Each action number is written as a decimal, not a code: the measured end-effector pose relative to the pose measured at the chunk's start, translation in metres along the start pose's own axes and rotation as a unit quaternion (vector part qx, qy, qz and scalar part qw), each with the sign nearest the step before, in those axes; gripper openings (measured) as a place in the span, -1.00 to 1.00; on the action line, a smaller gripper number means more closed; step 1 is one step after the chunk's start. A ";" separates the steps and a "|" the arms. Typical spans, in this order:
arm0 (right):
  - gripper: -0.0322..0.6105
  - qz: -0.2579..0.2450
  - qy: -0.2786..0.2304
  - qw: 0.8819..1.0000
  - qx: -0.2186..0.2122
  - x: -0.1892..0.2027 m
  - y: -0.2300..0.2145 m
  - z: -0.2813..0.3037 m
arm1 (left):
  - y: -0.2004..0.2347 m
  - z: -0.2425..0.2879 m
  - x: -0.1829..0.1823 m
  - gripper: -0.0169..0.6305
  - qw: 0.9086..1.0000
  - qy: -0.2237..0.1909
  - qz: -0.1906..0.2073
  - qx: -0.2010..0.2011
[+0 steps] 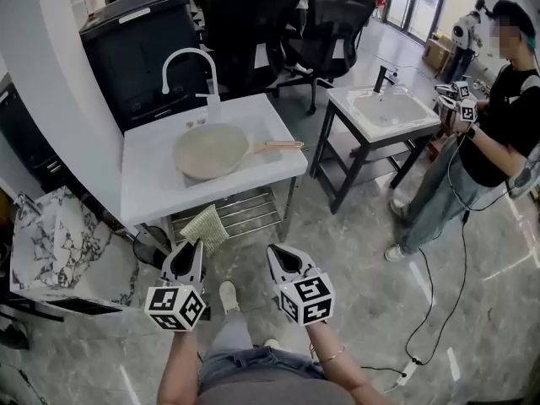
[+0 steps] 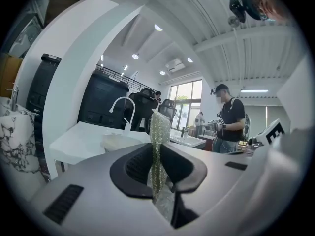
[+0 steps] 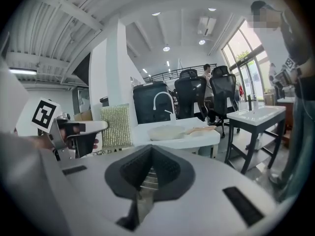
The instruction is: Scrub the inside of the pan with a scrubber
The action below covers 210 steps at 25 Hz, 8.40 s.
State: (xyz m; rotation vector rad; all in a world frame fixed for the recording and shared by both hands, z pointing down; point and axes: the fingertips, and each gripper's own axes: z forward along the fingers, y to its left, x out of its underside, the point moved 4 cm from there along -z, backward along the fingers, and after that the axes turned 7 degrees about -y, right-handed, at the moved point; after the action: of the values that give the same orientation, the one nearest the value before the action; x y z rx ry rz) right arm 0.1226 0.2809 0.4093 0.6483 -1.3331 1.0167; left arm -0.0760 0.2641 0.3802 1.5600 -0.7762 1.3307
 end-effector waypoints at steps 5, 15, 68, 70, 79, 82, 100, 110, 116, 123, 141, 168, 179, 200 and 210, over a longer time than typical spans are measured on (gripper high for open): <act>-0.87 -0.001 -0.004 1.000 0.005 -0.014 -0.014 0.073 | 0.047 0.062 -0.007 -0.75 1.000 0.006 -0.012 0.012; -0.87 -0.001 -0.003 0.999 0.033 -0.053 -0.039 0.224 | 0.147 0.185 -0.024 -0.75 0.998 0.037 -0.031 0.031; -0.87 0.007 0.088 0.991 0.104 -0.056 -0.206 0.389 | 0.156 0.472 0.076 -0.75 0.958 0.266 0.017 0.104; -0.87 0.010 0.092 0.990 0.103 -0.053 -0.208 0.392 | 0.158 0.478 0.083 -0.75 0.958 0.268 0.023 0.101; -0.87 0.020 0.111 0.989 0.096 -0.043 -0.214 0.403 | 0.173 0.498 0.105 -0.75 0.958 0.276 0.049 0.068; -0.87 0.021 0.115 0.989 0.092 -0.043 -0.214 0.406 | 0.181 0.504 0.107 -0.75 0.957 0.279 0.057 0.055; -0.87 0.009 0.125 0.990 0.058 -0.041 -0.196 0.417 | 0.274 0.497 0.090 -0.75 0.953 0.276 0.065 -0.110; -0.87 -0.003 0.123 0.991 0.049 -0.045 -0.183 0.412 | 0.299 0.469 0.066 -0.75 0.945 0.271 0.051 -0.176; -0.87 -0.008 0.116 0.992 0.048 -0.048 -0.174 0.407 | 0.307 0.440 0.036 -0.75 0.950 0.237 0.053 -0.198; -0.87 -0.006 0.104 0.992 0.070 -0.050 -0.173 0.389 | 0.276 0.420 0.019 -0.74 0.967 0.218 0.036 -0.129; -0.87 0.015 0.098 0.988 0.116 -0.046 -0.205 0.358 | 0.133 0.458 0.085 -0.75 0.913 0.378 -0.057 0.143; -0.87 0.011 0.136 0.990 0.030 -0.037 -0.195 0.425 | 0.221 0.460 0.134 -0.75 0.869 0.471 0.151 -0.002; -0.87 -0.001 0.137 0.991 -0.007 -0.040 -0.177 0.441 | 0.282 0.435 0.102 -0.75 0.844 0.479 0.222 -0.097; -0.87 -0.007 0.108 0.992 0.058 -0.052 -0.175 0.395 | 0.268 0.418 0.028 -0.75 0.934 0.320 0.128 -0.095; -0.87 -0.003 0.100 0.990 0.104 -0.053 -0.175 0.360 | 0.186 0.424 0.062 -0.75 0.938 0.345 0.021 0.040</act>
State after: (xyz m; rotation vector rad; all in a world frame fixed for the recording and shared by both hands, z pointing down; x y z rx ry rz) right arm 0.1095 -0.1205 0.4466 0.6857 -1.0573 1.1930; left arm -0.0603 -0.1907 0.4852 1.0126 -0.3120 1.8049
